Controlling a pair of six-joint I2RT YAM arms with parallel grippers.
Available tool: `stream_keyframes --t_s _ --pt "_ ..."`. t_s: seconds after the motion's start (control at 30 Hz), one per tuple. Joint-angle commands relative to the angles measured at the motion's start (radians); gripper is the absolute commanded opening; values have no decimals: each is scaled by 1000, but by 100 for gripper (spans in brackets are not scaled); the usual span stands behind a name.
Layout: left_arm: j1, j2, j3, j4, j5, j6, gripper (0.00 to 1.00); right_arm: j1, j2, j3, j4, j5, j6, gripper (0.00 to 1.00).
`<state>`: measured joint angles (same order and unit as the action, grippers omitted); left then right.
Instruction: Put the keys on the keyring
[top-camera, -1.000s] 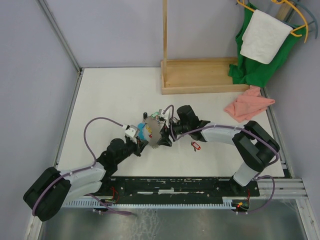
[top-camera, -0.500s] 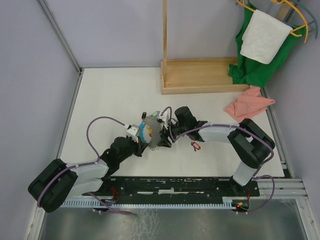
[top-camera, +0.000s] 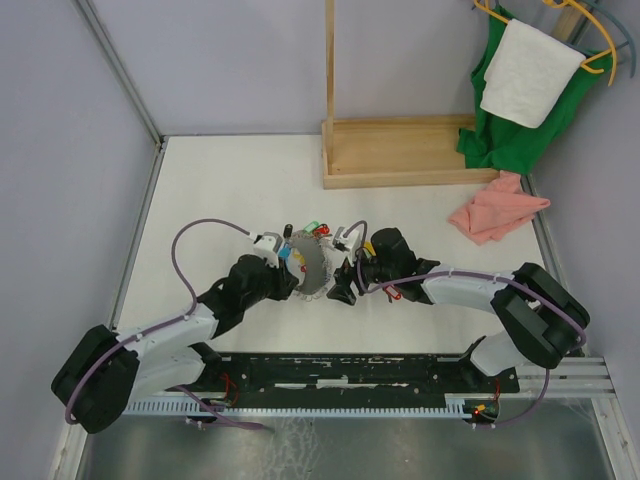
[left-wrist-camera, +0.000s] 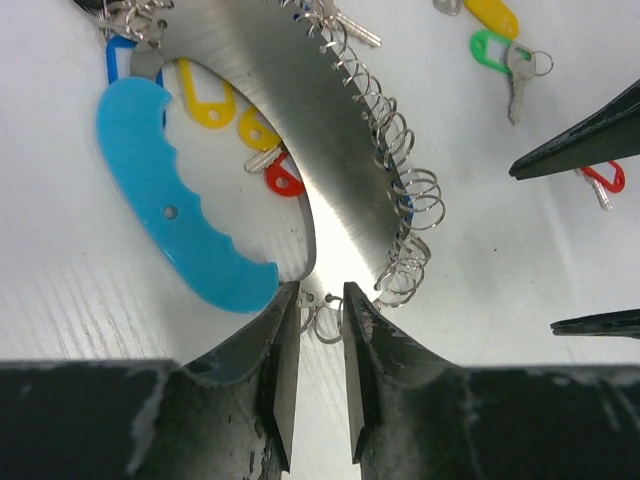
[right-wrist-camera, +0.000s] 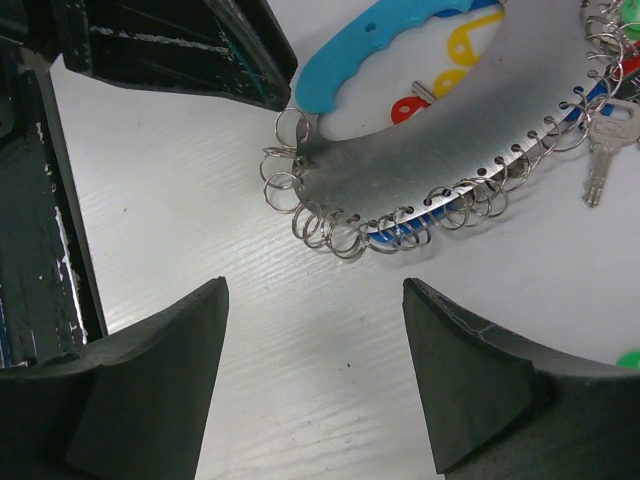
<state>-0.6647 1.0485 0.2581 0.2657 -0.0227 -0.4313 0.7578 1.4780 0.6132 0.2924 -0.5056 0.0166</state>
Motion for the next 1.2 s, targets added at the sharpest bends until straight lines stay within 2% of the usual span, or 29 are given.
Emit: stream_keyframes --t_s 0.0,0.23,0.47,0.93,1.17 --pt "-11 -29 107 -197 -46 -68 33 6 -23 -4 86 38 55 79" --pt "-32 39 193 -345 -77 -101 39 7 -36 -8 96 43 72 79" --pt "-27 90 188 -348 -113 -160 37 9 -43 -12 102 42 75 79" --pt "104 165 153 -207 146 -152 35 15 -45 -7 85 44 63 79" --pt "105 188 153 -203 181 -153 29 17 -44 -5 80 45 60 79"
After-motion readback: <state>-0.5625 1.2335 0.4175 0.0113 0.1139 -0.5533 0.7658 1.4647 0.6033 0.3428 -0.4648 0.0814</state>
